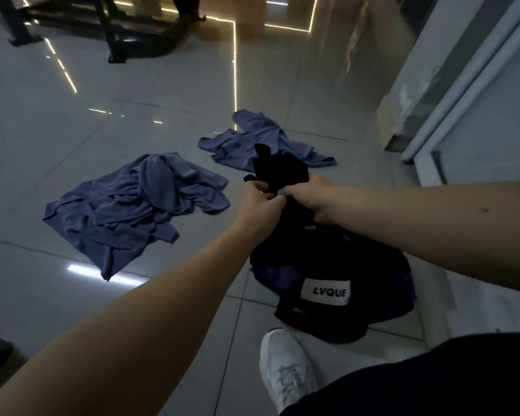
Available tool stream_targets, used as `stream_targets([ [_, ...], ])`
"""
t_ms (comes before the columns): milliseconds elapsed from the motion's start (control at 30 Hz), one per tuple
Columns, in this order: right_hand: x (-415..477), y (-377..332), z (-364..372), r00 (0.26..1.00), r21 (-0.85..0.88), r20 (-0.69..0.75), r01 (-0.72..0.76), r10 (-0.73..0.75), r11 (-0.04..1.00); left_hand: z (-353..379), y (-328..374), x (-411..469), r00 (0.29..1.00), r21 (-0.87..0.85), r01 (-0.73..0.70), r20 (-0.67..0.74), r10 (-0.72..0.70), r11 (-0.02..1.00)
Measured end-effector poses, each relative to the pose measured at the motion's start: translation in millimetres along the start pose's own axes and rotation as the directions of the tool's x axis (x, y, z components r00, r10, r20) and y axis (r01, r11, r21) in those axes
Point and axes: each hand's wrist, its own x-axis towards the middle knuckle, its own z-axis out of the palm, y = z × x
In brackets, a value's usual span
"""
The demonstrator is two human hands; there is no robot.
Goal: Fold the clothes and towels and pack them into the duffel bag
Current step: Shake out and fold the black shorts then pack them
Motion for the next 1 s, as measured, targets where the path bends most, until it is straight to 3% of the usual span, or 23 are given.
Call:
stream_targets([
  [200,10.2,18.4,-53.7,0.986,-0.129,-0.149,0.058,-0.078,0.99,45.8,-1.0,17.8,0.993,0.09,-0.009,0.119,-0.002,0.996],
  [467,33.7,52.4,-89.8,0.952,-0.196,-0.271,0.093,-0.145,0.976,79.4,-43.2,28.6,0.999,0.207,0.002,0.05,-0.013,0.978],
  [667,53.1,74.0,-102.5,0.952,-0.361,-0.283,0.006,-0.116,0.933,101.5,-73.3,26.9,0.971,0.349,0.037,0.208,-0.116,0.936],
  [800,55.7,82.8,-113.2,0.948,-0.544,-0.215,0.083,-0.234,0.835,109.1,-90.5,13.5,0.904,0.586,-0.078,0.383,-0.191,0.807],
  [900,55.2,90.8,-119.6,0.929,-0.644,-0.155,0.163,-0.336,0.747,108.7,-99.6,5.3,0.834,0.725,-0.222,0.487,-0.258,0.652],
  [1000,52.5,102.0,-122.1,0.926,-0.713,-0.07,0.213,-0.37,0.668,106.6,-103.4,2.0,0.801,0.754,-0.389,0.561,-0.211,0.53],
])
